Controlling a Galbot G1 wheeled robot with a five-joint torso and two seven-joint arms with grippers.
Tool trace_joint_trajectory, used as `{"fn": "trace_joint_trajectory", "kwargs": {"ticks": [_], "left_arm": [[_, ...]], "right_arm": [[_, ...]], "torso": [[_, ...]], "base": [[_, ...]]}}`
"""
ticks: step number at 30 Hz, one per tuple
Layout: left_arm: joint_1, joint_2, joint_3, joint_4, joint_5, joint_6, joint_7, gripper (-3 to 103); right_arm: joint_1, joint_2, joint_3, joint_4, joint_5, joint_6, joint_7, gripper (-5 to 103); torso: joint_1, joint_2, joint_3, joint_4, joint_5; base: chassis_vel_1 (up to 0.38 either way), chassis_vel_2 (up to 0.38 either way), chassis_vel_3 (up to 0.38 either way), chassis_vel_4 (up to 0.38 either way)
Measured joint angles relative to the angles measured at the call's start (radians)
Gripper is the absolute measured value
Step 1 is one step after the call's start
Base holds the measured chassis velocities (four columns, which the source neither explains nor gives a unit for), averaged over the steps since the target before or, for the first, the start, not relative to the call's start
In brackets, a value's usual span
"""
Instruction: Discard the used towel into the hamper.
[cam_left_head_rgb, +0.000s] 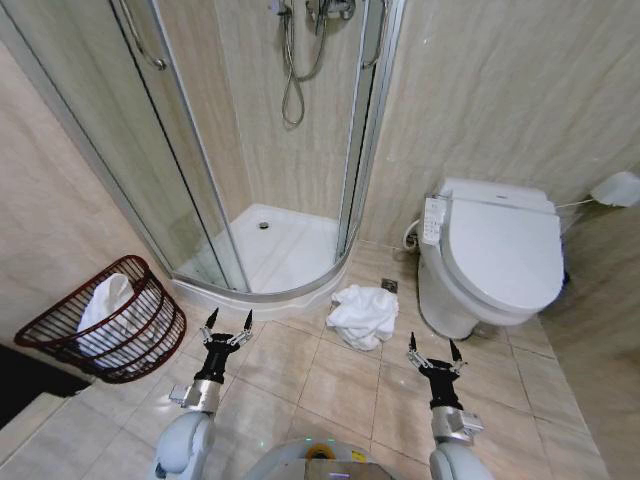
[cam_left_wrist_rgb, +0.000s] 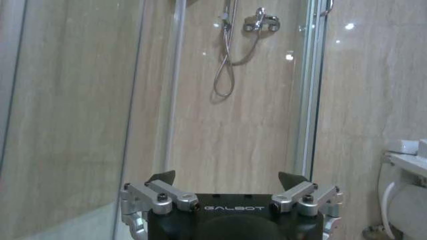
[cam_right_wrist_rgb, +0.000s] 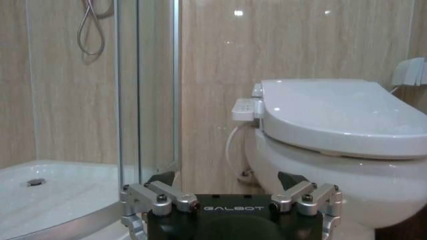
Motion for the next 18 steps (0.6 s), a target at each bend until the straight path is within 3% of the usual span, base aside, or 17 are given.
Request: {"fn": "trace_joint_trajectory", "kwargs": {"ticks": [18], "left_arm": [[0.004, 0.001, -0.002, -0.005, -0.001, -0.002, 0.004, 100]], "right_arm": [[-0.004, -0.002, -0.001, 0.005, 0.001, -0.003, -0.004, 100]], "torso": [[0.0, 0.0, 0.0, 0.0, 0.0]], "base": [[-0.07, 0.082, 0.082, -0.087]]}}
